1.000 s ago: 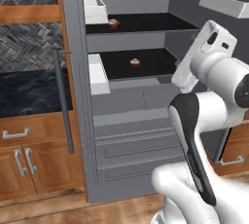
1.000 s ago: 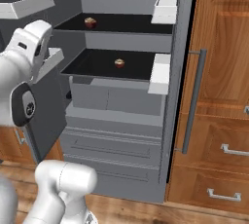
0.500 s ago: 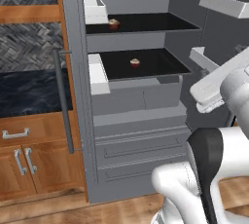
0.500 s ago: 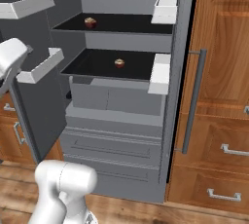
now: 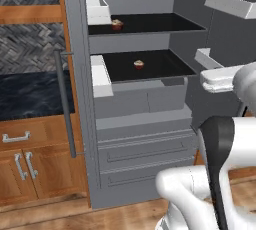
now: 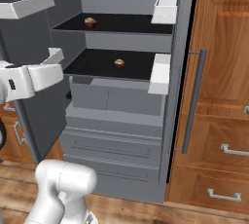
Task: Take the cupcakes from the fridge and place them on the empty tray on the dining counter.
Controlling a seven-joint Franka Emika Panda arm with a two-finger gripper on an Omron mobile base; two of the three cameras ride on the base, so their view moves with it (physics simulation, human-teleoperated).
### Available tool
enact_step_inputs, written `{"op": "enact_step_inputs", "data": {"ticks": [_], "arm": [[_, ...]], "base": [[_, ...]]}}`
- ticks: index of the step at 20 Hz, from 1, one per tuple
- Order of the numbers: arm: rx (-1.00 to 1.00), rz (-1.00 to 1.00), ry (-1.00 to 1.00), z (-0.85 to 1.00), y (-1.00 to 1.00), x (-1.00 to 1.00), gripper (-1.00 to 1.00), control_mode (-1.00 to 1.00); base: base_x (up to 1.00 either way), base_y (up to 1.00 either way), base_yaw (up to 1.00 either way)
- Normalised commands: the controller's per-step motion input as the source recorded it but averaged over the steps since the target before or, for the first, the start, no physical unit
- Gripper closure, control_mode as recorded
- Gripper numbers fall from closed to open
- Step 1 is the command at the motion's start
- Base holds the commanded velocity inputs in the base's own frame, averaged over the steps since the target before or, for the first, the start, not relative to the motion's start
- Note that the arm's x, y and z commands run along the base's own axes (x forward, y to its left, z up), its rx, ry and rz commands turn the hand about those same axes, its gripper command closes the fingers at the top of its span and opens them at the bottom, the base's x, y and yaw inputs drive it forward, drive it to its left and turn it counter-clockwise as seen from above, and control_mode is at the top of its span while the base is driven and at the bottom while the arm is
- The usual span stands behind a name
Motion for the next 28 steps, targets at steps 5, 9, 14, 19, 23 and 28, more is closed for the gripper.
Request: {"op": "enact_step_inputs", "data": {"ticks": [5, 9, 14, 19, 23, 28], "arm": [[0.42, 0.39, 0.39, -0.36, -0.05, 0.43, -1.0, -1.0], [0.19, 0.48, 0.3, -0.34, 0.09, 0.19, -1.0, -1.0], [0.05, 0.45, 0.15, -0.5, 0.33, 0.0, -1.0, -1.0], [-0.02, 0.14, -0.03, -0.47, 0.58, 0.04, -1.0, -1.0], [0.0, -0.01, -0.04, -0.07, 0.17, 0.1, -1.0, -1.0], [0.0, 0.0, 0.0, -0.01, 0.01, 0.05, -1.0, 1.0]], "base": [[0.0, 0.0, 0.0], [0.0, 0.0, 0.0], [0.0, 0.0, 0.0], [0.0, 0.0, 0.0], [0.0, 0.0, 0.0], [0.06, 0.0, 0.0]]}}
